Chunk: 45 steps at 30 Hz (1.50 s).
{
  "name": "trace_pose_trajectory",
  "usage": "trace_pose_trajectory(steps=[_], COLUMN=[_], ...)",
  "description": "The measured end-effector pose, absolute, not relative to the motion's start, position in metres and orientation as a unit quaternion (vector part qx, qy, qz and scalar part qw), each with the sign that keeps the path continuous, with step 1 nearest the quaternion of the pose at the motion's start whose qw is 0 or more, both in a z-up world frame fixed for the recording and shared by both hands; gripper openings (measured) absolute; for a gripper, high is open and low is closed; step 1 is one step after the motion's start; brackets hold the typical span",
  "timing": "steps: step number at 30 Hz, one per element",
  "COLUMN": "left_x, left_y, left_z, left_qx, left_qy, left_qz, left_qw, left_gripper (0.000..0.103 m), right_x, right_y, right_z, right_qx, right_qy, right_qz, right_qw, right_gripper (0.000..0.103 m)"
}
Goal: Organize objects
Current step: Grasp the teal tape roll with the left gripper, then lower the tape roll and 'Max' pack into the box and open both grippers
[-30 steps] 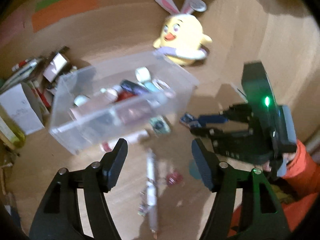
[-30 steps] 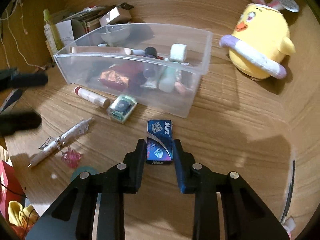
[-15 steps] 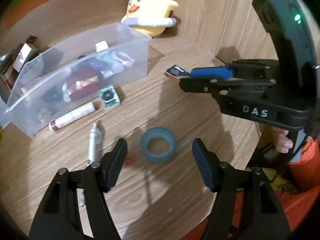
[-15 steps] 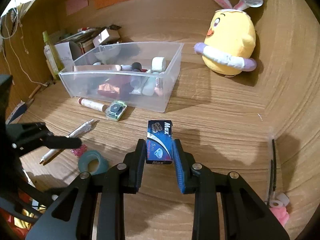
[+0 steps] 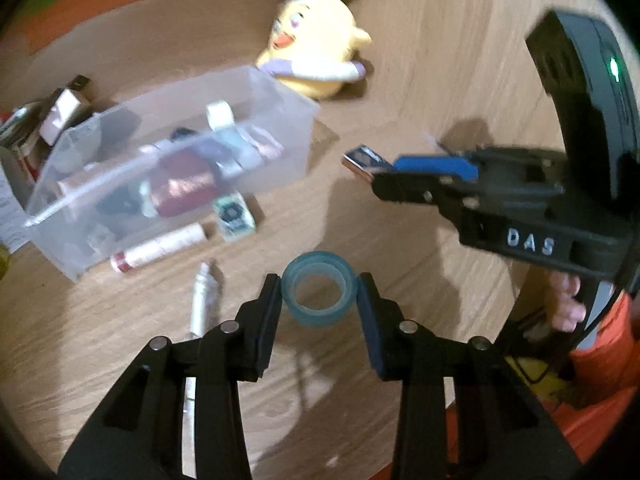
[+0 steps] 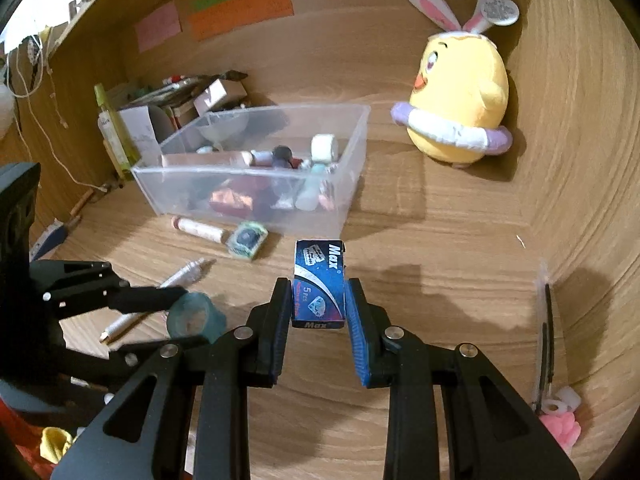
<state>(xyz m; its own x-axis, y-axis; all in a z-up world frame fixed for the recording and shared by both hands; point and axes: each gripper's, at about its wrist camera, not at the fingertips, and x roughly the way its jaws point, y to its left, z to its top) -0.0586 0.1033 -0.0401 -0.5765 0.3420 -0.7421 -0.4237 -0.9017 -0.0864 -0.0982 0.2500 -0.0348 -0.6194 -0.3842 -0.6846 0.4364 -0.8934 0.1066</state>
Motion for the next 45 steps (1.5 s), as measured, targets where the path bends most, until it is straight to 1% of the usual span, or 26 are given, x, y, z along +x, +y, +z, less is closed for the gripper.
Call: trace_pose_trajectory(steps=[13,20,26,36,45], left_x=[-0.092,-0.125,-0.157,-0.195,-0.206], left_y=[0.040,0.014,0.010,0.019,0.025], left_z=[0.022,0.037,0.034,0.004,-0.022], left_qx=[-0.330,-0.320,-0.337,-0.376,-0.404], left_qy=[-0.015,-0.038,-0.043,-0.040,-0.023], left_qz=[0.934,0.941,0.937,0.922,0.911], left_qw=[0.132,0.100,0.086,0.081,0.085], left_gripper=[0.038,0.038,0.038,0.038,0.038], right_x=[-0.120,-0.150,-0.183,-0.226,-0.239], right_y=[0.216,0.194,0.176,0.159,0.156], right_z=[0.010,0.032,0.031,-0.010,-0.031], right_qx=[0.312,0.294,0.305,0.366,0.384], right_qy=[0.040,0.044,0.056,0.100,0.121], right_qz=[-0.915,-0.920,-0.917,-0.896,-0.887], right_qw=[0.254,0.257,0.253,0.233,0.226], right_gripper=[0.025,0.025,0.025,0.025,0.025])
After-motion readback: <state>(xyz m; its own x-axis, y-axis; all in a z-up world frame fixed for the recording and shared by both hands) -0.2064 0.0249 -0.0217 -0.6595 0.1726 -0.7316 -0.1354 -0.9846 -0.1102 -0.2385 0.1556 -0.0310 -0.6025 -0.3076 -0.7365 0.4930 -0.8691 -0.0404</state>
